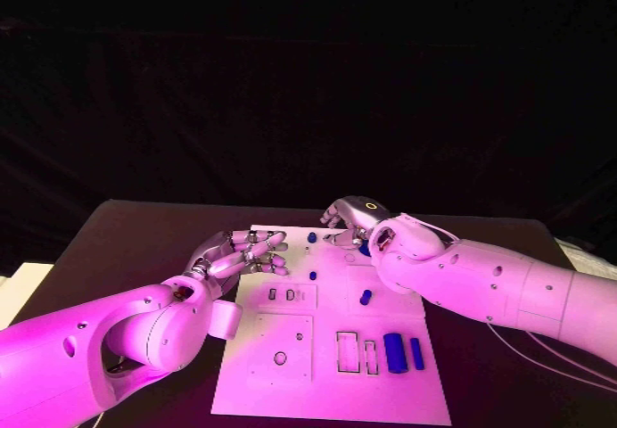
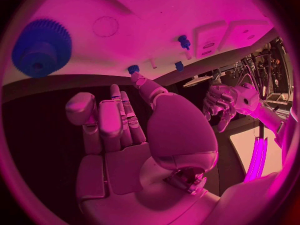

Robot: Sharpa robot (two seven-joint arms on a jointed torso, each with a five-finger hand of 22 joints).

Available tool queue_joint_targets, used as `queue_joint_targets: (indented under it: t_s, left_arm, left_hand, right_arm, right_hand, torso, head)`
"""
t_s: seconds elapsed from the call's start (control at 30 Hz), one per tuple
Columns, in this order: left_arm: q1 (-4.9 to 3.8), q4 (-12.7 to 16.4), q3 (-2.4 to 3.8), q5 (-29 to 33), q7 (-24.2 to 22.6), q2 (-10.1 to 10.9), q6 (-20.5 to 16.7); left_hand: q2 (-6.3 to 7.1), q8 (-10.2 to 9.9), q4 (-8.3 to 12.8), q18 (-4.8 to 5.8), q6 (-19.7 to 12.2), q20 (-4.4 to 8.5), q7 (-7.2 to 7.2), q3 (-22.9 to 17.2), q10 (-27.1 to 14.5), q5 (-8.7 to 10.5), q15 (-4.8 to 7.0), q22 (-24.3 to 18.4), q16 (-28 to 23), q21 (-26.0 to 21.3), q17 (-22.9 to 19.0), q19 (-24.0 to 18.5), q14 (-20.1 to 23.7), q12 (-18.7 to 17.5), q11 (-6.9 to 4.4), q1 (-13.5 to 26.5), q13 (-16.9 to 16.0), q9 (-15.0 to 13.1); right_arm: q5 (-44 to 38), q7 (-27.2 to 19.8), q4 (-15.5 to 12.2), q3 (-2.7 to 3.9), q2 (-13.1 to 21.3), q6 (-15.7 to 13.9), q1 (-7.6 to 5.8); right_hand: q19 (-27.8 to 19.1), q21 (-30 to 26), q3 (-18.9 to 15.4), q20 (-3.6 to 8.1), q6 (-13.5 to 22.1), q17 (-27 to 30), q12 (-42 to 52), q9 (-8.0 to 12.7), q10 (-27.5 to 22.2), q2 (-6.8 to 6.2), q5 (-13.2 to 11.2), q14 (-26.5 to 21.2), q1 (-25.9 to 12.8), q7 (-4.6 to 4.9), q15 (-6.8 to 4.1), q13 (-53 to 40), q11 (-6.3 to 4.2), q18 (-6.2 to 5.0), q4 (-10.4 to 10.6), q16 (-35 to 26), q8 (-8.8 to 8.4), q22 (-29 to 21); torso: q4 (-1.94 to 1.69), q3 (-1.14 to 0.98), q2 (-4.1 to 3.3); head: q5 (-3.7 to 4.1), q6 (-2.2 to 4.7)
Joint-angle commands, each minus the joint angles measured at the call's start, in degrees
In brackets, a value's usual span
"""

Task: Assemble the parts on the task board

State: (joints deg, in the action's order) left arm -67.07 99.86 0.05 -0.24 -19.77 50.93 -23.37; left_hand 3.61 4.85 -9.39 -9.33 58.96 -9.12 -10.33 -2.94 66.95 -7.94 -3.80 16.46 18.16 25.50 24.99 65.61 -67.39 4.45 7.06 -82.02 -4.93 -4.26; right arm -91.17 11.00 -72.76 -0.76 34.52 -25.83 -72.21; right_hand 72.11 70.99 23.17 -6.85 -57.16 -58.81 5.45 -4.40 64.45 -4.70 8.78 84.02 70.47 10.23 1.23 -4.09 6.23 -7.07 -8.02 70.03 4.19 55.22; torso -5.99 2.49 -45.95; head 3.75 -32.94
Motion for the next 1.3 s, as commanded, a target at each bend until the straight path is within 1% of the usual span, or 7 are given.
queue_joint_targets:
  t_s: [0.03,0.2,0.33,0.47,0.53,0.6,1.3]
  left_arm:
    - [-0.09,0.1,0.04,0.1,-0.1,0.1,1.1]
    - [-0.09,0.2,0.04,0.2,-0.2,0.3,1.1]
    - [-0.10,0.2,0.04,0.3,-0.1,0.3,1.1]
    - [-0.10,0.1,0.03,0.3,-0.1,0.2,1.2]
    - [-0.10,0.0,0.03,0.4,-0.1,0.2,1.2]
    - [-0.10,-0.1,0.03,0.4,-0.1,0.2,1.2]
    - [-0.09,-0.5,0.02,0.4,0.0,0.1,1.3]
  left_hand:
    - [-0.61,-0.4,0.4,-0.63,0.2,0.05,-0.33,0.0,-0.2,0.13,0.12,0.0,-0.4,-0.3,0.1,-0.5,0.5,-0.3,0.11,0.0,-0.1,-0.1]
    - [-0.61,-0.4,0.4,-0.63,0.2,0.05,-0.33,0.0,-0.2,0.13,0.12,0.0,-0.4,-0.3,0.1,-0.5,0.5,-0.3,0.11,0.0,-0.1,-0.1]
    - [-0.66,-0.4,0.4,-0.64,0.2,0.05,-0.31,-0.1,-0.2,0.12,0.13,0.0,-0.4,-0.3,0.1,-0.6,0.5,-0.3,0.10,-0.1,-0.1,-0.1]
    - [-0.66,-0.4,0.4,-0.64,0.2,0.05,-0.31,-0.1,-0.2,0.12,0.13,0.0,-0.4,-0.3,0.1,-0.6,0.5,-0.3,0.10,-0.1,-0.1,-0.1]
    - [-0.66,-0.4,0.4,-0.64,0.2,0.05,-0.31,-0.1,-0.2,0.12,0.13,0.0,-0.4,-0.3,0.1,-0.6,0.5,-0.3,0.10,-0.1,-0.1,-0.1]
    - [-0.66,-0.4,0.4,-0.64,0.2,0.05,-0.31,-0.1,-0.2,0.12,0.13,0.0,-0.4,-0.3,0.1,-0.6,0.5,-0.3,0.10,-0.1,-0.1,-0.1]
    - [-0.71,-0.4,0.5,-0.66,0.3,0.02,-0.30,-0.1,-0.2,0.14,0.11,0.1,-0.5,-0.3,0.2,-0.6,0.6,-0.3,0.08,-0.2,-0.1,-0.1]
  right_arm:
    - [3.9,0.6,-3.7,0.35,3.6,-1.0,-0.74]
    - [11.8,2.7,-7.9,0.61,9.9,4.6,-2.16]
    - [14.2,3.8,-8.4,0.65,12.4,8.1,-2.54]
    - [14.8,4.6,-7.7,0.66,13.7,10.9,-2.64]
    - [14.8,4.8,-7.0,0.66,13.7,11.9,-2.59]
    - [14.9,4.9,-6.3,0.64,13.5,12.7,-2.48]
    - [9.0,6.4,-3.9,0.59,9.6,13.0,-0.55]
  right_hand:
    - [1.2,1.3,0.0,0.23,-0.8,-1.9,1.3,-0.1,2.9,0.06,0.7,1.7,0.1,-0.18,-0.47,-0.4,-0.62,0.64,0.9,1.5,0.26,2.1]
    - [4.8,5.4,-2.8,1.53,-0.7,-7.8,6.8,0.1,12.6,-2.16,2.3,2.9,-2.2,-1.87,-2.33,-3.9,-3.01,1.84,2.9,6.0,-0.11,8.7]
    - [5.5,6.4,-6.3,2.48,0.2,-9.2,11.8,0.2,15.2,-3.46,3.7,3.0,-3.6,-2.59,-3.13,-8.5,-3.76,2.12,4.6,7.2,-0.25,10.1]
    - [6.1,7.8,-12.0,2.49,0.8,-11.7,24.4,0.0,8.6,-2.67,4.7,3.0,-1.3,-2.37,-3.15,-23.6,-4.04,2.58,7.2,9.3,0.21,12.4]
    - [6.2,8.1,-12.6,2.55,0.8,-12.2,27.3,0.0,7.1,-1.90,5.2,3.0,-0.6,-2.50,-2.93,-27.3,-3.80,2.53,7.9,9.7,0.34,12.8]
    - [6.1,8.2,-13.2,2.46,0.9,-12.3,29.7,-0.1,6.2,-1.60,5.4,2.9,-0.1,-2.45,-2.89,-30.4,-3.71,2.56,8.4,9.9,0.41,12.9]
    - [8.5,10.9,-14.9,2.28,0.7,-18.1,49.0,-0.2,10.4,-0.67,5.4,3.9,2.6,-2.40,-2.83,-51.7,-3.58,3.47,8.9,13.6,0.85,17.7]
  torso:
    - [0.44,-0.02,0.05]
    - [1.12,-0.11,0.21]
    - [1.31,-0.20,0.35]
    - [1.36,-0.35,0.40]
    - [1.32,-0.44,0.41]
    - [1.37,-0.34,0.41]
    - [1.20,-0.21,0.41]
  head:
    - [0.16,0.27]
    - [0.20,0.46]
    - [0.23,0.54]
    - [0.44,0.45]
    - [0.62,0.50]
    - [0.52,0.54]
    - [0.48,-0.03]
